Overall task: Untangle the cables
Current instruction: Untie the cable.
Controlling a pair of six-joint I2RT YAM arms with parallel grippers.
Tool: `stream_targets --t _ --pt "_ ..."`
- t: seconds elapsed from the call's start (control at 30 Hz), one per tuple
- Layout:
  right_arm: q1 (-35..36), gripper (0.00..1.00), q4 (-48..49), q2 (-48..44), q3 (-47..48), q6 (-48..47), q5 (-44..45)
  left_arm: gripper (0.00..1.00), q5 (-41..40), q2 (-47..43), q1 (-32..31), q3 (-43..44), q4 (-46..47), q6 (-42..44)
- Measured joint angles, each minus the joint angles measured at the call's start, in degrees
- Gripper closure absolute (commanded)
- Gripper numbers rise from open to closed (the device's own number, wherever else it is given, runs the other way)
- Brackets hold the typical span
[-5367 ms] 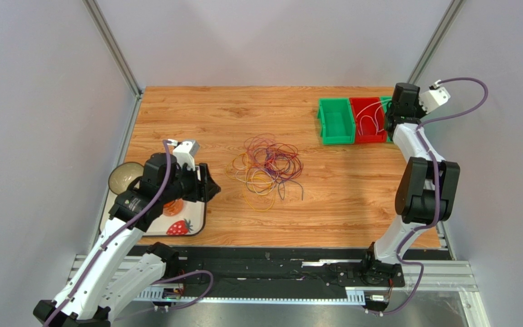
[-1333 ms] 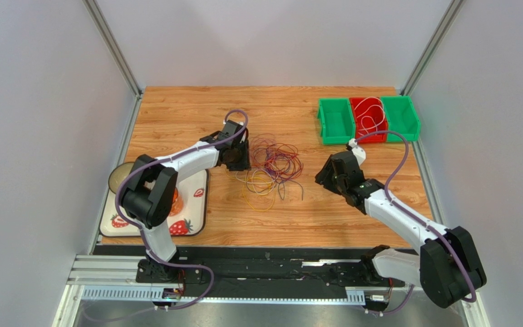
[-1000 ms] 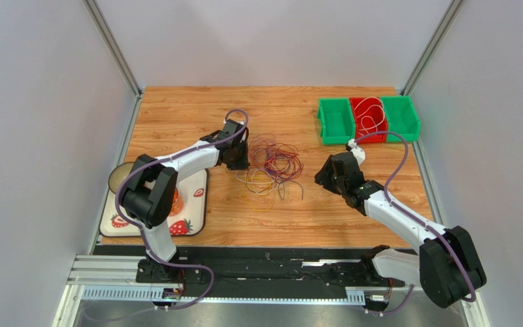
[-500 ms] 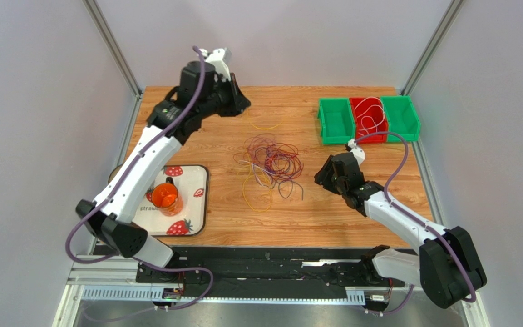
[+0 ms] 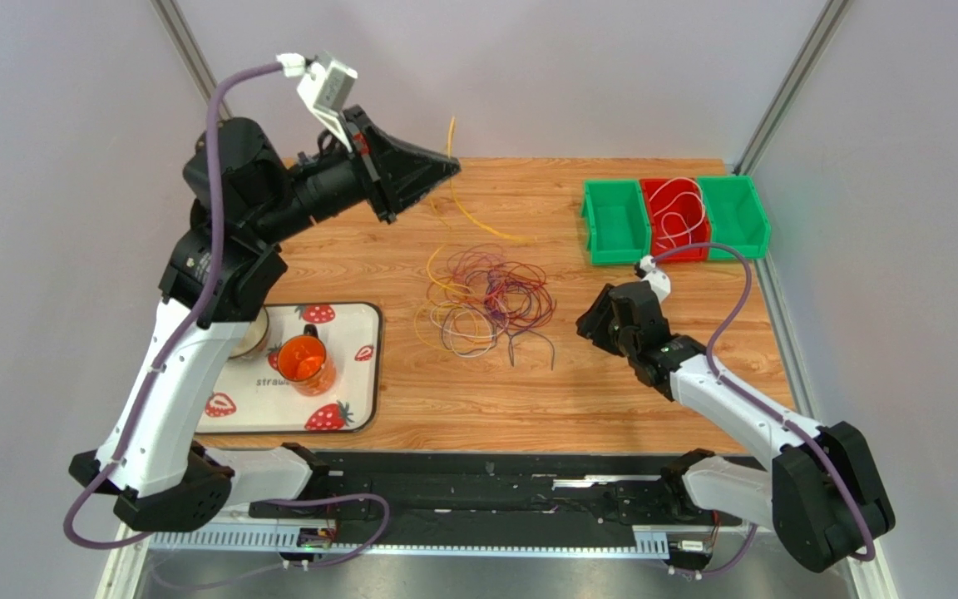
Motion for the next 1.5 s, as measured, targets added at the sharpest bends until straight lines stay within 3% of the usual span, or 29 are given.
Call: stream_targets --t 0.13,0.27,0.43,0.53,0.77,1.13,1.33,1.5 --pt "0.00 0.51 0.02 -0.98 -0.04 -0.02 -0.02 1.00 6.29 -4.17 -0.02 -14.19 6.51 -0.72" --pt "0.00 0.51 -0.90 -2.32 -0.02 -0.46 -0.15 1.00 7.37 -5.16 -0.17 -29.86 8.83 -1.11" --pt "0.00 0.51 -4.61 -4.83 0.13 -0.61 0.02 1.00 1.73 -5.62 -0.17 -46.10 7.17 -1.62" --pt "-0.02 0.51 -6.14 -6.47 0.24 -0.59 -0.15 1.00 -3.52 -7.06 -0.17 -50.97 5.07 -2.36" --pt "-0.04 0.51 -6.78 -6.51 0.35 -0.26 -1.75 1.00 -14.47 -7.02 -0.15 -52.81 3.21 -3.76" --pt "2.78 0.51 -6.71 -4.66 0.48 -1.73 -4.22 1.00 -22.47 9.90 -0.17 -50.88 1.38 -5.95" --pt "6.51 0.50 -6.56 -3.65 6.34 -6.36 -9.40 1.00 -24.17 17.64 -0.15 -48.72 0.48 -6.08" --pt "8.81 0.50 -5.79 5.95 16.74 -11.04 -16.39 1.00 -24.70 20.70 -0.17 -48.76 0.70 -6.08"
